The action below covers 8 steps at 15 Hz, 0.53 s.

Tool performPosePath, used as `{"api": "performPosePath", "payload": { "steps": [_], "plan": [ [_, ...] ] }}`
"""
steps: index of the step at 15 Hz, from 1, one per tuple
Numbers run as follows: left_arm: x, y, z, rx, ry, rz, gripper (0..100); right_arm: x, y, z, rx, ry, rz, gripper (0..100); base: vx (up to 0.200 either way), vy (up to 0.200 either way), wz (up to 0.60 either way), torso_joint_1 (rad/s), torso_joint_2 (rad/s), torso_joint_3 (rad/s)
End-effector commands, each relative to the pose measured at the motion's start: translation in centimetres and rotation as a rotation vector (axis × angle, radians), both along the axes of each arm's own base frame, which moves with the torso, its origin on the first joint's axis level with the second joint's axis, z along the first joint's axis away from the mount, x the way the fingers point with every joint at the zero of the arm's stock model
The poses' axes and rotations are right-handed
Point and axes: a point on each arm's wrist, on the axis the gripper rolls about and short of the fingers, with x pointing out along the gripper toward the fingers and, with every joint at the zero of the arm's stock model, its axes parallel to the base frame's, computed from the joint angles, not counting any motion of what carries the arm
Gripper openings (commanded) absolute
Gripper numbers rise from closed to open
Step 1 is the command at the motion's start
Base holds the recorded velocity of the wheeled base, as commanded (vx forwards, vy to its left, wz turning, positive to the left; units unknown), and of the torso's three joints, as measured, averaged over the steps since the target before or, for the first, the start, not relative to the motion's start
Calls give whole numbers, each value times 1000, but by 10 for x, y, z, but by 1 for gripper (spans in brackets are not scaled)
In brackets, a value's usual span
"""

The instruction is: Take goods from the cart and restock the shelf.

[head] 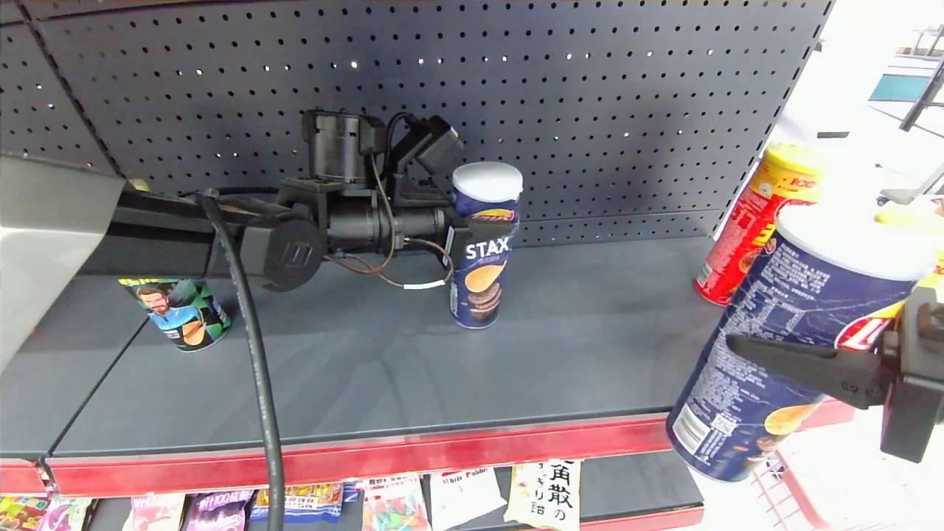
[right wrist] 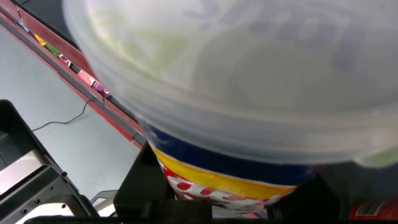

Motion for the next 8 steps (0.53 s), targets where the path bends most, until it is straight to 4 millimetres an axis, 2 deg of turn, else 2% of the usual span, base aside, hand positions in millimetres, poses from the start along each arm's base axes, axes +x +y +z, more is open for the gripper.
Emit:
{"api": "performPosePath", "payload": {
  "steps": [1,3,5,8],
  "plan": [
    [-4,0,3,-2,-4,-4,0,0,0,0,0,-1,0,0,0,0,0,0,0,0],
    [-10,3,6,-3,-5,-6,0,0,0,1,1,-2,2,0,0,0,0,0,0,0],
    [-37,16,14,-8,13,-69,0,0,0,3,3,-8,2,0,0,0,0,0,0,0],
    [-72,19,16,-2,43,-118,0,1,1,3,3,-6,2,0,0,0,0,0,0,0]
  ]
}}
